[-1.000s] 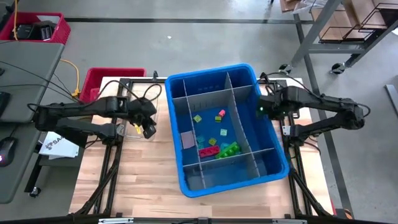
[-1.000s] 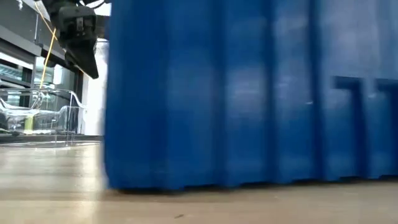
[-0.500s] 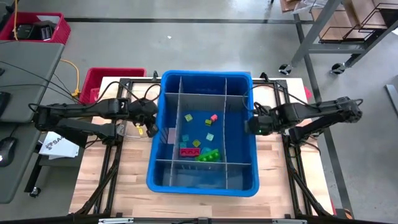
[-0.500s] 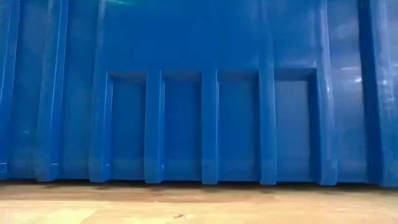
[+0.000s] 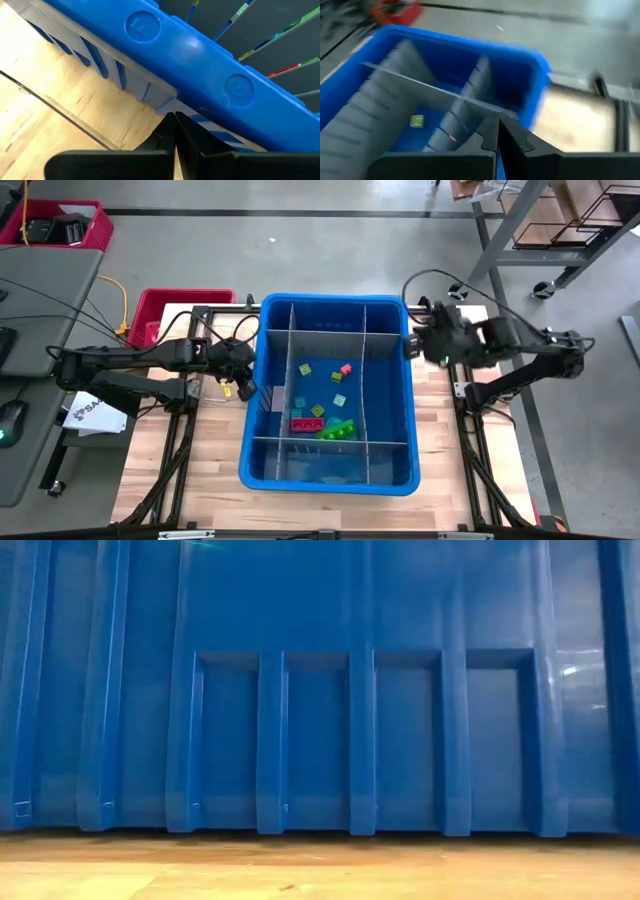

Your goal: Sort blocks

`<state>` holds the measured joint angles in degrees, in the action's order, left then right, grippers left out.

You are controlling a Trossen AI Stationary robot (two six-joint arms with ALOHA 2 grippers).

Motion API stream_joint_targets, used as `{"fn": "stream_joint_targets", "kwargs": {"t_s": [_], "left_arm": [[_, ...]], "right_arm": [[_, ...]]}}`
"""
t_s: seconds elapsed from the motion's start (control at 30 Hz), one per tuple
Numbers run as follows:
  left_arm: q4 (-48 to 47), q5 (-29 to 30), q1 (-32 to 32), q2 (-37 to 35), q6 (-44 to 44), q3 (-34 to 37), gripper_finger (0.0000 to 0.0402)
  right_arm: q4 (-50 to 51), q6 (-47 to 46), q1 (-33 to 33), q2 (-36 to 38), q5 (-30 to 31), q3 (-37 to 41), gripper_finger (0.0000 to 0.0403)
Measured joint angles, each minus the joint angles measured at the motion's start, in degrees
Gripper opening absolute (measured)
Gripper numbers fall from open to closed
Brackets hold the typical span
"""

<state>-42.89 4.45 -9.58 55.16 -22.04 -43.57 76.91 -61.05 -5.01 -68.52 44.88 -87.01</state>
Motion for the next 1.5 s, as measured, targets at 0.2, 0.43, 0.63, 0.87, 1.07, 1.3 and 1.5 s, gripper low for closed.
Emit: {"fn": "stream_joint_targets", "kwargs": {"t_s": [0.2,0.43,0.63,0.87,1.07,1.3,1.5], "left_arm": [[-0.2,-0.7,0.0,0.0,-0.9,0.0,0.0000],[-0.7,-2.7,0.0,0.0,-4.0,0.0,0.0000],[-0.9,-2.8,0.7,0.0,-5.2,0.0,0.0000],[-1.0,-2.6,1.5,0.0,-5.5,0.0,0.0000],[-1.0,-2.5,1.4,0.0,-6.3,0.0,0.0000],[-1.0,-2.2,1.4,0.0,-6.4,0.0,0.0000],[-0.9,-2.2,1.4,0.0,-6.3,0.0,0.0000]], "right_arm": [[-18.6,34.9,13.0,-4.0,-19.3,-1.1,0.0023],[-18.6,54.7,21.3,-16.6,-32.0,-1.0,0.0160],[-14.8,66.5,23.0,-23.6,-34.0,-2.2,0.0239],[-12.5,71.5,26.8,-24.9,-37.7,-2.7,0.0239],[-10.6,75.1,29.0,-25.0,-38.5,-2.4,0.0236],[-10.1,77.2,29.9,-23.7,-39.2,-4.3,0.0236],[-10.0,76.6,30.7,-25.3,-42.5,-0.7,0.0236]]}}
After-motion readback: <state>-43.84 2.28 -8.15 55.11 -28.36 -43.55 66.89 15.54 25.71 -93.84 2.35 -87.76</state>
